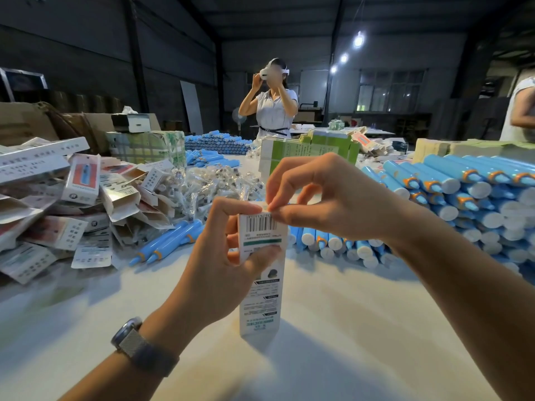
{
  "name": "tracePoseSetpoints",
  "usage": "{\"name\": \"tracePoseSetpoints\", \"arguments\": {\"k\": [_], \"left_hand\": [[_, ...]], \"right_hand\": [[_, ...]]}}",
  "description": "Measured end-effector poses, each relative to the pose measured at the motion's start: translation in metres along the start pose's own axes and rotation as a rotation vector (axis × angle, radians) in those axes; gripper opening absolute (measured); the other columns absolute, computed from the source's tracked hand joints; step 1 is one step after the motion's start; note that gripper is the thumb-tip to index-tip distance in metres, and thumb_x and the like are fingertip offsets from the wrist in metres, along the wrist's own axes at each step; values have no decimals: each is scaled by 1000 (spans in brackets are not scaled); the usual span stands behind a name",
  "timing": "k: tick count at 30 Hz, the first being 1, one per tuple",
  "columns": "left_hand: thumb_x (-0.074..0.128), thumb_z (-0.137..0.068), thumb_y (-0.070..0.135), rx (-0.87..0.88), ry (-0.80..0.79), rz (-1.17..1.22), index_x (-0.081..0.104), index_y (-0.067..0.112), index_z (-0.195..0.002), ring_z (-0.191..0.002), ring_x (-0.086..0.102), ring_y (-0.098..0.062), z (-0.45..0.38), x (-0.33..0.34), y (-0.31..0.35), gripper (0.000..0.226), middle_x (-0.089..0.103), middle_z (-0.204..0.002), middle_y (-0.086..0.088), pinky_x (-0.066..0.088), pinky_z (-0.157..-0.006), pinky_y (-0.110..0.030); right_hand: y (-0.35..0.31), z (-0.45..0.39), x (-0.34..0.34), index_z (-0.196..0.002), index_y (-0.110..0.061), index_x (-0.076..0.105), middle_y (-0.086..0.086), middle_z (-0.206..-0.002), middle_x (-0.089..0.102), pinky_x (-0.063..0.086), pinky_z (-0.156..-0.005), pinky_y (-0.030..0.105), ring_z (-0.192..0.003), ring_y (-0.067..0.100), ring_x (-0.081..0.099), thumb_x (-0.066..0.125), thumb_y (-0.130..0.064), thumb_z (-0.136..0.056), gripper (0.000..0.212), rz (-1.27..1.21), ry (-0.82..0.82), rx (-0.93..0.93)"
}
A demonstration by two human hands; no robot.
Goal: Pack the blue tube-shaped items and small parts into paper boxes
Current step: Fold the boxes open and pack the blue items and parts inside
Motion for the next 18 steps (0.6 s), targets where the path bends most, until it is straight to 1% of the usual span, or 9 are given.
{"name": "tracePoseSetpoints", "arguments": {"k": [2,4,6,9,13,15,16,17,18], "left_hand": [[72,-71,39,10,-3,6,48,57,-99,-81,69,-15,0,0,-2,41,70,-94,13,59,-63,-40],[62,-80,31,49,-49,52,49,53,-106,-85,67,-11,1,-1,-2,36,69,-98,10,57,-67,-31],[50,-81,23,59,-79,111,51,49,-108,-86,64,-4,1,-3,-3,37,68,-99,8,54,-71,-21],[42,-81,25,51,-74,96,53,49,-106,-84,63,-2,-2,-4,-3,36,69,-96,10,49,-70,-12],[41,-89,32,47,3,10,49,54,-111,-84,67,-15,0,-8,-6,32,70,-99,8,55,-69,-26],[45,-94,28,29,53,-5,49,55,-115,-84,67,-28,0,-9,-7,35,69,-103,0,58,-70,-43],[47,-94,24,15,78,28,51,55,-116,-84,66,-33,0,-9,-8,38,68,-104,-4,56,-70,-50],[49,-94,22,-3,97,84,53,55,-115,-84,67,-33,-1,-8,-7,40,68,-105,-5,56,-66,-51],[50,-94,20,-11,104,153,55,54,-114,-84,70,-27,-2,-6,-6,40,69,-104,-3,58,-62,-42]], "right_hand": [[1,-1,0,-82,-9,74,1,-95,67,50,-66,21,-86,11,62,74,-5,-84,4,12,13,12],[2,-2,1,-83,-14,74,-1,-95,67,44,-66,12,-82,6,61,74,-10,-85,4,49,13,31],[3,-2,1,-84,-19,73,-4,-95,65,41,-63,11,-78,2,59,72,-14,-87,5,84,8,55],[3,-1,1,-89,-21,73,-8,-96,61,37,-64,13,-85,8,58,72,-21,-88,2,158,26,73],[1,-1,15,-106,-22,70,-12,-102,54,41,-72,20,-89,9,54,74,-29,-86,22,292,74,98],[2,2,28,-124,-23,63,-7,-115,49,46,-86,29,-101,11,52,76,-35,-83,45,338,118,135],[3,5,34,-136,-25,55,-5,-123,45,46,-95,32,-109,13,51,77,-38,-81,60,342,124,173],[4,10,42,-145,-28,44,-2,-129,42,44,-100,34,-115,15,50,78,-40,-79,75,323,127,211],[4,16,49,-151,-30,34,-1,-131,41,44,-101,34,-117,16,50,79,-40,-78,86,284,147,236]]}}
Point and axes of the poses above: each hand's wrist, its own z-axis away from the middle knuckle, its own x-axis out of the palm, y = z × x, the point moved 2 cm from there along -z, towards the middle knuckle
